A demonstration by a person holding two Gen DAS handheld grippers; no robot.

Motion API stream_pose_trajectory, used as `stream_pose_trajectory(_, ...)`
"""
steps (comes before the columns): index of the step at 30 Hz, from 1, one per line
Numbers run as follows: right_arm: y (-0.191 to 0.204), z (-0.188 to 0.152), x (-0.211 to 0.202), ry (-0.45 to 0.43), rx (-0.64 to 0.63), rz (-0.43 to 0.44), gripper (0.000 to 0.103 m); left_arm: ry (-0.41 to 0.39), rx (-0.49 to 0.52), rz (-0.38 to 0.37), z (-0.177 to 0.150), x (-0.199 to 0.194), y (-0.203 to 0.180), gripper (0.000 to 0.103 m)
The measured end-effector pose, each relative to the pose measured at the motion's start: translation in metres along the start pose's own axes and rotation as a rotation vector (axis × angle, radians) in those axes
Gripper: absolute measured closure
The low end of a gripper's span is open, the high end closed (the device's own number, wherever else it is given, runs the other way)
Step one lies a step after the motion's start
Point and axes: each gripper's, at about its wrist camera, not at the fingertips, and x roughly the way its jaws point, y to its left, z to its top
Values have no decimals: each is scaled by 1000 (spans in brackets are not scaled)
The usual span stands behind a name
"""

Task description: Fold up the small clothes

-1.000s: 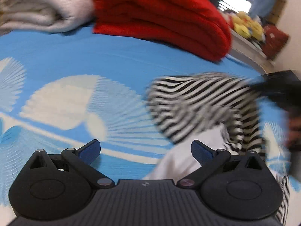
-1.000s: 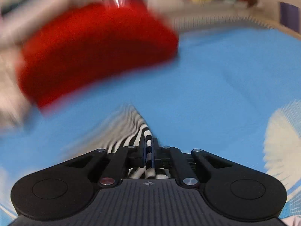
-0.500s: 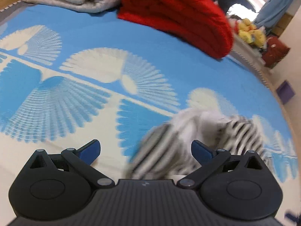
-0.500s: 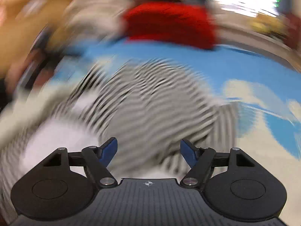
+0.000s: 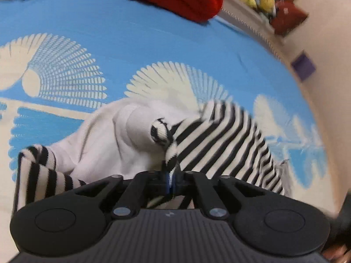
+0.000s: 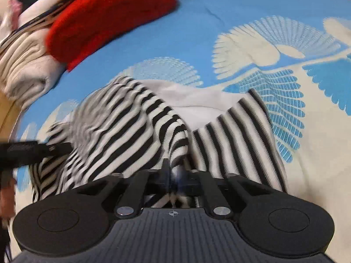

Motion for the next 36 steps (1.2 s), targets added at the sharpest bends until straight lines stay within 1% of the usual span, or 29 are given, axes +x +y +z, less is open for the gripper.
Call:
stream_pose_trajectory(1,5,-3,-12,-2,-10,28,98,-19,27,3,0,-9,0,101)
stream_pose_trajectory(2,10,-5,-28,15,18,79,98,-28,40,-4,0,-19,2,101)
stream_pose_trajectory(4,18,-8,-61,12,46,188,98,-28,35,-50,3,-37,9,101)
stream_pose_trajectory(6,30,-15,-90,7,55,291,98,-34,46,-46,8,-49,19,101)
stream_pose_trajectory(9,41,-35,-100,54,67,338,98,4,1,-52,10,-48,38,101)
stream_pose_trajectory(10,41,-43,-92,99,61,339,97,26,-6,-42,6,-43,43,101)
stream_pose_trajectory(11,40,-52,-75,184,60,336,94,49,-4,-20,1,-37,47,101)
stream_pose_trajectory(12,39,-62,-56,294,48,319,91,68,-4,3,-4,-31,50,101)
stream_pose_trajectory(13,37,-71,-37,408,26,285,82,84,-10,5,-9,-26,54,101)
stream_pose_trajectory(14,31,-76,-29,445,42,231,80,84,-17,-13,-12,-26,60,101)
stream_pose_trajectory(15,22,-73,-31,413,88,209,76,74,-21,-33,-15,-29,63,100)
stream_pose_trajectory(16,12,-64,-36,355,136,235,65,61,-19,-50,-15,-31,66,98)
stream_pose_trajectory(17,0,-50,-44,271,191,275,55,41,-14,-64,-15,-36,67,96)
stream_pose_trajectory(18,-9,-35,-53,186,235,305,43,24,-11,-82,-14,-43,67,84)
stream_pose_trajectory(19,-14,-20,-58,105,258,317,37,14,-21,-108,-12,-49,69,60)
stream_pose_trajectory(20,-17,-6,-58,47,260,314,37,5,-38,-127,-11,-54,70,46)
stream_pose_trajectory(21,-15,7,-55,2,252,304,37,-6,-55,-138,-10,-56,68,27)
stream_pose_trajectory(22,-13,22,-46,-30,249,293,37,-18,-65,-142,-9,-59,66,20)
stream_pose_trajectory(24,-2,43,-23,-60,238,289,37,-11,-63,-151,-4,-54,54,17)
stream_pose_trajectory(26,8,59,7,-61,226,262,37,27,-40,-144,-3,-41,39,17)
stream_pose_trajectory(27,16,61,25,-50,214,240,38,29,-14,-122,-4,-35,32,22)
stream_pose_trajectory(28,22,63,42,-34,199,219,42,15,19,-89,-6,-29,27,52)
stream_pose_trajectory(29,24,61,56,-24,188,202,51,-4,54,-59,-7,-25,22,72)
stream_pose_trajectory(30,30,63,69,-20,148,177,97,-31,73,-42,-7,-25,20,100)
stream_pose_trajectory(32,27,60,66,-105,129,86,96,-118,54,-12,-6,-30,28,100)
stream_pose_trajectory(33,22,59,60,-139,134,73,97,-148,44,7,-4,-31,35,101)
stream_pose_trajectory(34,14,56,60,-148,157,78,97,-169,29,23,-3,-30,43,101)
stream_pose_trajectory(35,9,53,64,-139,167,82,97,-161,16,4,-1,-26,50,101)
stream_pose_trajectory(36,10,48,72,-126,140,54,97,-155,10,6,-2,-18,53,101)
